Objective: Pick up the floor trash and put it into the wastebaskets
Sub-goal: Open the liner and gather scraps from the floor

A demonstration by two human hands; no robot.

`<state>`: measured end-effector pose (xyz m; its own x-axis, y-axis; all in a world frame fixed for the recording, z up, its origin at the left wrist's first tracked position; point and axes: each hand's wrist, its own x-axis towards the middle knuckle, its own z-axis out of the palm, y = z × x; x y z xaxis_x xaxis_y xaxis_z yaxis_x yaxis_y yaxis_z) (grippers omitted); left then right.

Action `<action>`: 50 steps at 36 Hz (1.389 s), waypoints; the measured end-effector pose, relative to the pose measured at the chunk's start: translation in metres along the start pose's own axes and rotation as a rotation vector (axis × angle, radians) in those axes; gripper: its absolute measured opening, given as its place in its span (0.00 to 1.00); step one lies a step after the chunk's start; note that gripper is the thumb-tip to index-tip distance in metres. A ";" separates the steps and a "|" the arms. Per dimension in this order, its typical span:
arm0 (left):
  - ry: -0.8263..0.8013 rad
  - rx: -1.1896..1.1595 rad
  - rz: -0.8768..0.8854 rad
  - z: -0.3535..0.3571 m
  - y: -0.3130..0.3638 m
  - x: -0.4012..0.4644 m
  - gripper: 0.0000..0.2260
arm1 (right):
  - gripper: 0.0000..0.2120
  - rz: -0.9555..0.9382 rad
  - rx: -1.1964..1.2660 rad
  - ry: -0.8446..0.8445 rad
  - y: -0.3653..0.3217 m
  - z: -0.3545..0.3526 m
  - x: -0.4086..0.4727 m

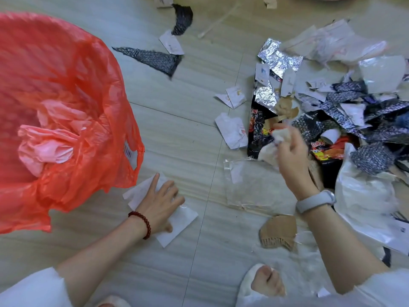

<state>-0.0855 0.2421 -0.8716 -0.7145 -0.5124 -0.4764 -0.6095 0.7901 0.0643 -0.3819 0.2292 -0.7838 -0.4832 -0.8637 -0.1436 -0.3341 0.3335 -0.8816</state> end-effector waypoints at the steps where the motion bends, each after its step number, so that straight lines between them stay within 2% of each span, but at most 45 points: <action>1: 0.029 0.005 0.000 0.002 0.000 0.000 0.38 | 0.19 -0.069 -0.192 -0.123 0.005 -0.001 -0.002; 3: 0.088 0.009 0.002 0.004 0.000 -0.001 0.38 | 0.25 -0.152 -0.547 -0.353 0.019 -0.001 -0.008; 6: 0.118 0.000 -0.001 0.005 -0.002 -0.002 0.40 | 0.42 -0.201 -0.968 -0.527 0.047 0.004 -0.018; 8: 0.108 -0.013 -0.006 0.004 -0.002 -0.002 0.37 | 0.50 -0.174 -1.142 -0.606 0.064 0.009 -0.023; 10: 0.110 -0.021 -0.006 0.003 0.000 -0.001 0.31 | 0.54 -0.120 -1.202 -0.652 0.076 0.014 -0.025; 12: 0.143 -0.023 -0.017 0.001 0.002 0.000 0.25 | 0.54 -0.048 -1.178 -0.629 0.082 0.019 -0.025; 14: 0.230 -0.021 -0.030 -0.001 0.004 0.001 0.20 | 0.54 -0.060 -1.192 -0.579 0.084 0.024 -0.023; 17: 0.386 -0.042 -0.061 -0.005 0.004 0.002 0.18 | 0.55 -0.096 -1.272 -0.535 0.082 0.026 -0.020; 18: 0.435 -0.063 -0.079 -0.007 0.004 0.003 0.17 | 0.52 -0.106 -1.297 -0.527 0.083 0.026 -0.019; 20: 0.530 -0.121 -0.113 -0.014 0.005 0.004 0.15 | 0.40 -0.179 -1.303 -0.463 0.084 0.027 -0.017; 23: 0.644 -0.217 -0.169 -0.029 0.011 0.010 0.12 | 0.21 -0.278 -1.276 -0.418 0.074 0.026 -0.019; 26: 0.766 -0.293 -0.183 -0.050 0.020 0.017 0.12 | 0.11 -0.293 -1.119 -0.366 0.063 0.019 -0.019; 29: 0.929 -0.354 -0.184 -0.083 0.027 0.024 0.12 | 0.10 -0.245 -0.884 -0.270 0.030 0.005 -0.011; 31: 1.026 -0.380 -0.207 -0.113 0.028 0.028 0.12 | 0.11 -0.242 -0.825 -0.186 0.003 -0.005 0.000; 36: 1.291 -0.377 -0.349 -0.197 0.005 0.030 0.11 | 0.13 -0.367 -0.646 0.132 -0.072 -0.016 0.028; 40: 1.457 -0.438 -0.502 -0.253 -0.036 0.007 0.13 | 0.09 -0.432 -0.369 0.182 -0.129 0.004 0.043; 43: 1.544 -0.440 -0.618 -0.273 -0.072 -0.025 0.14 | 0.15 -0.499 -0.164 0.159 -0.171 0.036 0.042; 46: 1.483 -0.253 -0.702 -0.265 -0.112 -0.060 0.16 | 0.21 -0.467 0.064 0.118 -0.208 0.072 0.035; 48: 1.316 -0.184 -0.766 -0.242 -0.133 -0.080 0.15 | 0.19 -0.504 0.134 0.059 -0.226 0.094 0.024; 50: 1.086 -0.173 -0.767 -0.212 -0.142 -0.097 0.15 | 0.11 -0.603 0.122 0.004 -0.238 0.114 0.012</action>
<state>-0.0023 0.1081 -0.6489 -0.0350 -0.8734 0.4858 -0.9541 0.1738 0.2438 -0.2158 0.0967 -0.6269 -0.2411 -0.8853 0.3976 -0.4543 -0.2591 -0.8524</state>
